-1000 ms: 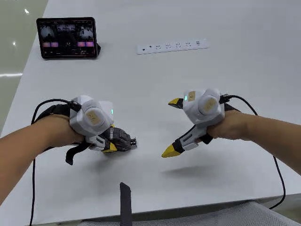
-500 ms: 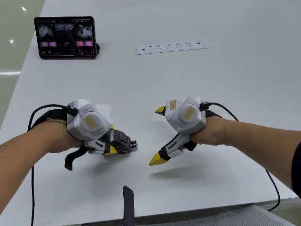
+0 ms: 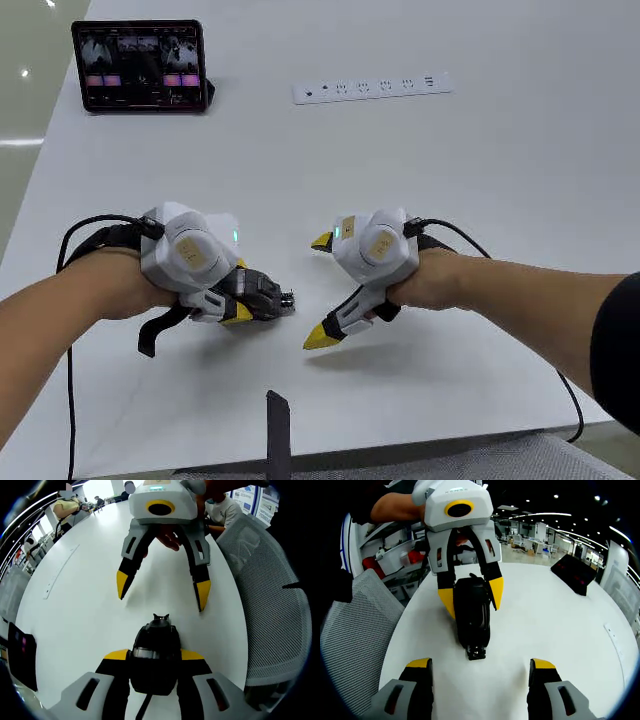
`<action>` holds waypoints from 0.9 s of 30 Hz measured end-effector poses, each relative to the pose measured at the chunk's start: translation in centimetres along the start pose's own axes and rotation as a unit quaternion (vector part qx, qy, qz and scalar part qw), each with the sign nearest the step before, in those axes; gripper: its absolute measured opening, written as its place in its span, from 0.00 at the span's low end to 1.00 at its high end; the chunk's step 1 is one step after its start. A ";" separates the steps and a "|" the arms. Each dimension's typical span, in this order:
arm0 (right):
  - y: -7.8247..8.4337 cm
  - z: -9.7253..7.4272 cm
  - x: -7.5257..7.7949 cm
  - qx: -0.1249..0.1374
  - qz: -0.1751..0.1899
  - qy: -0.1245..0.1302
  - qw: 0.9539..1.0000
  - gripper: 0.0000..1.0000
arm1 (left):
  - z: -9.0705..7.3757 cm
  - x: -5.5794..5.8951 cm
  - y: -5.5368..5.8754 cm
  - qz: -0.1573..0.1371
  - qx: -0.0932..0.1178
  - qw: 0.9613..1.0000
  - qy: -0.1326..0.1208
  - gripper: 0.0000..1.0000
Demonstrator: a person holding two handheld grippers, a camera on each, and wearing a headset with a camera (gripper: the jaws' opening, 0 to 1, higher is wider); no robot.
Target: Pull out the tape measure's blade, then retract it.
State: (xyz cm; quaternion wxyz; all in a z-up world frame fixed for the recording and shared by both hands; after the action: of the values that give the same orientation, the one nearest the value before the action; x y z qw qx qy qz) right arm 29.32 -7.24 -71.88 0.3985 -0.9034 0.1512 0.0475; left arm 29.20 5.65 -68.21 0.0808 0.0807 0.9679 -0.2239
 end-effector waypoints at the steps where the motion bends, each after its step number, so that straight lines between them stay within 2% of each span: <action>1: 0.0 0.1 0.0 -0.002 -0.007 -0.002 1.000 0.72 | 0.0 0.0 0.0 0.000 0.000 1.000 0.000 0.31; 3: 0.0 0.4 -0.2 -0.010 -0.014 -0.009 1.000 0.63 | 0.0 0.0 0.0 -0.001 0.001 1.000 -0.001 0.31; 5: 0.1 0.6 -0.1 -0.021 -0.030 -0.003 0.999 0.56 | 0.0 0.1 0.0 -0.001 0.002 1.000 -0.002 0.31; 12: -0.4 1.2 -0.5 -0.011 -0.024 -0.020 0.999 0.35 | 0.1 0.0 0.1 -0.003 0.005 1.000 -0.003 0.31; 18: -0.7 1.9 -0.7 -0.019 -0.029 -0.027 0.999 0.24 | 0.1 0.1 0.1 -0.004 0.005 1.000 -0.003 0.31; 20: -0.7 2.1 -0.7 -0.022 -0.028 -0.027 0.999 0.24 | 0.2 0.1 0.1 -0.004 0.006 1.000 -0.003 0.31; 23: -0.7 2.3 -0.6 -0.039 -0.039 -0.031 0.998 0.18 | 0.2 0.1 0.1 -0.005 0.006 1.000 -0.005 0.31; 27: -1.0 2.5 -0.3 -0.047 -0.045 -0.026 0.998 0.13 | 0.2 0.1 0.2 -0.005 0.008 1.000 -0.006 0.31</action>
State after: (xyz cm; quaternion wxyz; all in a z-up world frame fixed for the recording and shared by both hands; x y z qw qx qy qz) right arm 29.39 -4.64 -72.80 0.3613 -0.9254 0.0977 0.0604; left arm 29.18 5.73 -68.50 0.0845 0.0751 0.9661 -0.2320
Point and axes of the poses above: the centre of the closed fingertips' face, and the gripper's own axes: z roughly forward along the fingers, x roughly to its right, y roughly out of its underside, the point moved 7 cm from there along -z, roughly backward along the fingers, and after that the axes turned 15 degrees about z, right-handed, at the moved point
